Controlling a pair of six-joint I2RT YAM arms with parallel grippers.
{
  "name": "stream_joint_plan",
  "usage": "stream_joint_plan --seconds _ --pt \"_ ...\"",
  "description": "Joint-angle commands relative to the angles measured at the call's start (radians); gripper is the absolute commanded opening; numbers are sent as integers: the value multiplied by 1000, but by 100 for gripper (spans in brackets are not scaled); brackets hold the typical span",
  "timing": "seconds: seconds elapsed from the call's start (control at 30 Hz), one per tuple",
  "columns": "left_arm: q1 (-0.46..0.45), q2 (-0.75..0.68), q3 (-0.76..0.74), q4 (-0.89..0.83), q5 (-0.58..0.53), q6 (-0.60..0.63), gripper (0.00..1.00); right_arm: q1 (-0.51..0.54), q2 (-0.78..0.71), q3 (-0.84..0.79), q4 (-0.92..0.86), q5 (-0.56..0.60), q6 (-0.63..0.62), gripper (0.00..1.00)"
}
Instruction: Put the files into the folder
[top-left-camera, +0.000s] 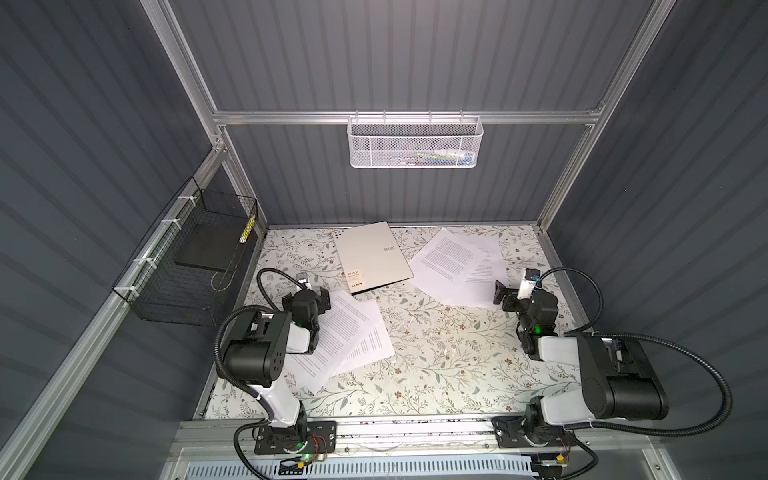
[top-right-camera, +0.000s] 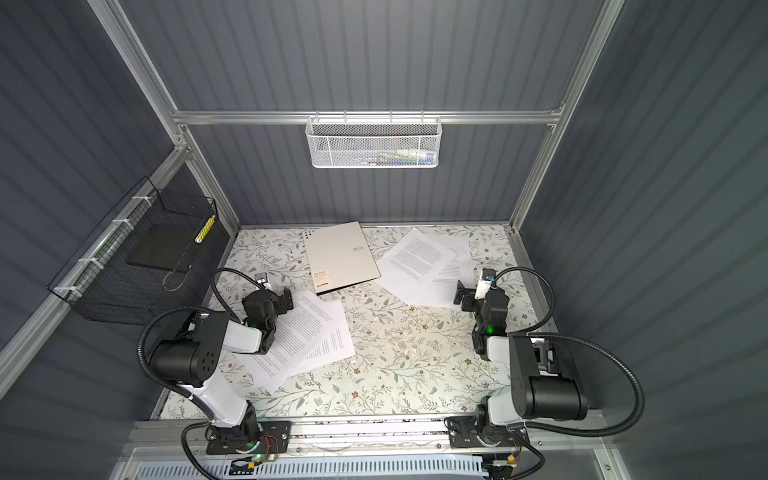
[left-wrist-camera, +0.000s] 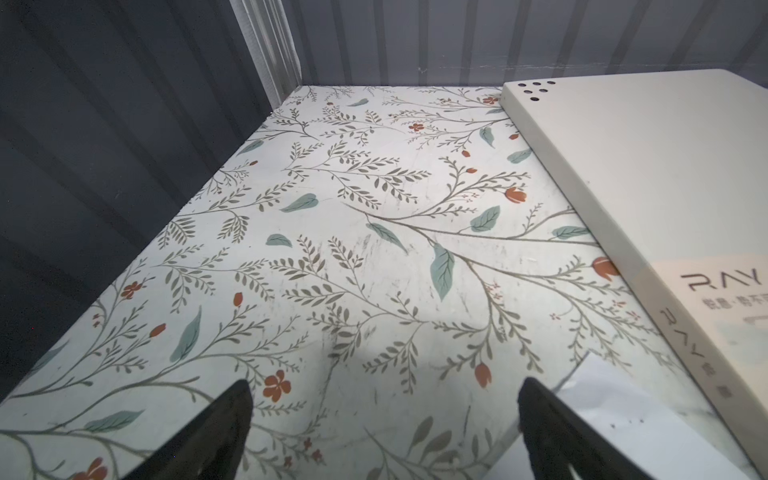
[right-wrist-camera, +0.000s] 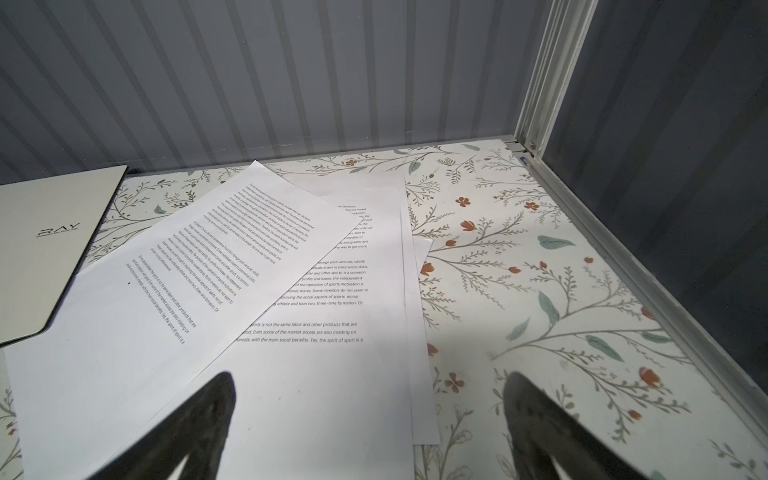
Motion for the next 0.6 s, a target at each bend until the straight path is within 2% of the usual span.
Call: stream_joint_plan --seconds 0.0,0.57 --pt "-3 -2 9 7 69 51 100 2 -2 -8 27 11 -9 99" --pt "5 0 21 -19 106 48 100 2 -2 -5 24 10 -10 99"
